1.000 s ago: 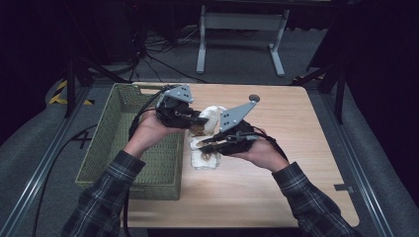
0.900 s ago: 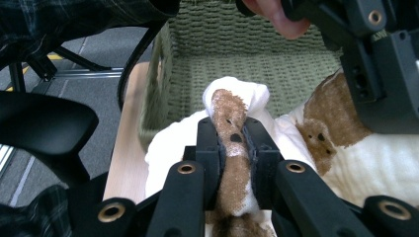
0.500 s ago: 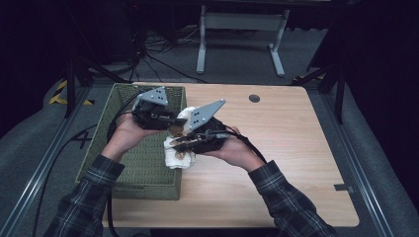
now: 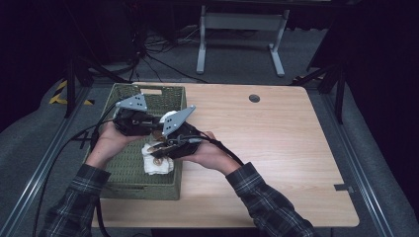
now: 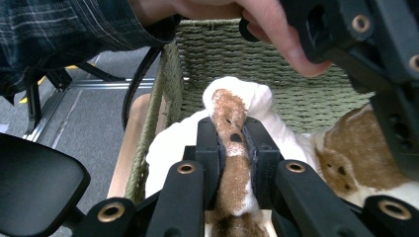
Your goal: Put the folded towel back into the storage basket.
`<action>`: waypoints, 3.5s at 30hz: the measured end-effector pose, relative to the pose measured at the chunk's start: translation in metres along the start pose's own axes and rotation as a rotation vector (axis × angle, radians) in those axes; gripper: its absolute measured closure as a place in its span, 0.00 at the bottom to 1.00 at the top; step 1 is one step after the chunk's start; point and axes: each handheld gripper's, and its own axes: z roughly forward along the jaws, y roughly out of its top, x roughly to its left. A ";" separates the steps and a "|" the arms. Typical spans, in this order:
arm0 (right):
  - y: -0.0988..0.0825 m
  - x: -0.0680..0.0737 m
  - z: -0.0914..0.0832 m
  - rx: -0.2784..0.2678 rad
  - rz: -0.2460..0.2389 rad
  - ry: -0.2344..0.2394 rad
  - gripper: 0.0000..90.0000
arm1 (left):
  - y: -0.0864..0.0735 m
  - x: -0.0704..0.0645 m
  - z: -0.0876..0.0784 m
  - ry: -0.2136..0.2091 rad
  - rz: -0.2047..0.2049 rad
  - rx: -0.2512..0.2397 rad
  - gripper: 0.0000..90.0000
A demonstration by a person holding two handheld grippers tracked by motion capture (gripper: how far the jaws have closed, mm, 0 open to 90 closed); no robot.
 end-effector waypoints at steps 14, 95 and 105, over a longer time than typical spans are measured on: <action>-0.019 0.004 0.027 0.041 0.022 0.011 0.87 | -0.013 -0.001 0.006 -0.010 -0.005 0.031 0.85; -0.252 0.007 -0.204 0.078 0.253 -0.388 0.32 | 0.053 -0.111 0.142 0.098 -0.129 0.091 0.23; -0.275 0.020 -0.199 0.148 0.284 -0.370 0.30 | 0.033 -0.140 0.185 0.050 -0.051 0.189 0.23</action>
